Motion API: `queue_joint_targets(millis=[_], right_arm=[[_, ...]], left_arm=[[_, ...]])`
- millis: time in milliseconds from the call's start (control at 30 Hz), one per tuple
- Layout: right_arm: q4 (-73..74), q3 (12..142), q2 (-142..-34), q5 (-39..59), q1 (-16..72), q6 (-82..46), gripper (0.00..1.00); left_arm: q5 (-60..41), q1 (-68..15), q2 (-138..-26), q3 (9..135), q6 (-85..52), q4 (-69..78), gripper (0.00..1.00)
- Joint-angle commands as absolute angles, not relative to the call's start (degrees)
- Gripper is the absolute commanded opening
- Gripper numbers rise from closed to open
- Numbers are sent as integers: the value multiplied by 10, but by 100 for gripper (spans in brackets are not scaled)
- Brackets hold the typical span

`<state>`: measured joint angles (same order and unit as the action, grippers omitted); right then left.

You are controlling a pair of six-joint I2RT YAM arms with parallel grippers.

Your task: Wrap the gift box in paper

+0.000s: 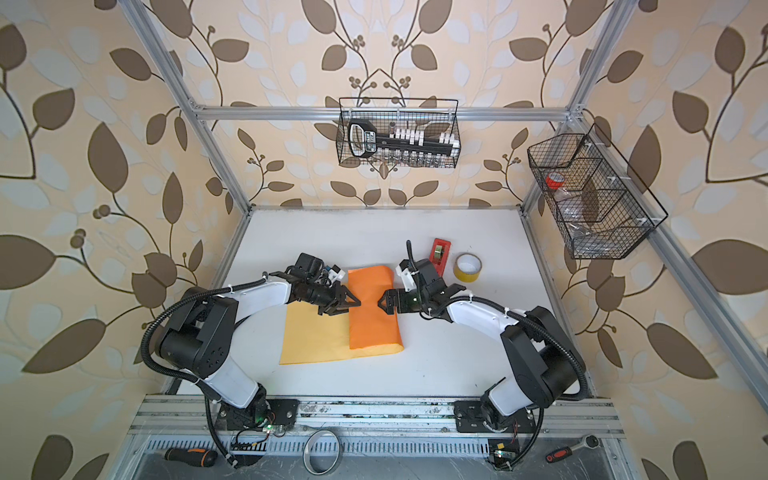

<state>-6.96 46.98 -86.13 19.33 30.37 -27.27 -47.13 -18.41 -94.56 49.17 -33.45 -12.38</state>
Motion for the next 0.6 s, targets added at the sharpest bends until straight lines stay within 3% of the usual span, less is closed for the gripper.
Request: queue_joint_targets(millis=[0,233,567], right_arm=[[-106,481,-845,230,282,-247,99],[-125,495,-862,292,235,-238,97],[-77,474,-873,268,232,-275,94]], left_arm=[[-392,-189,-975,465,-334,-170,31],[-396,-189,-985,474,-331,-167,26],[-426,-216,-1011,524,-335,-155,25]])
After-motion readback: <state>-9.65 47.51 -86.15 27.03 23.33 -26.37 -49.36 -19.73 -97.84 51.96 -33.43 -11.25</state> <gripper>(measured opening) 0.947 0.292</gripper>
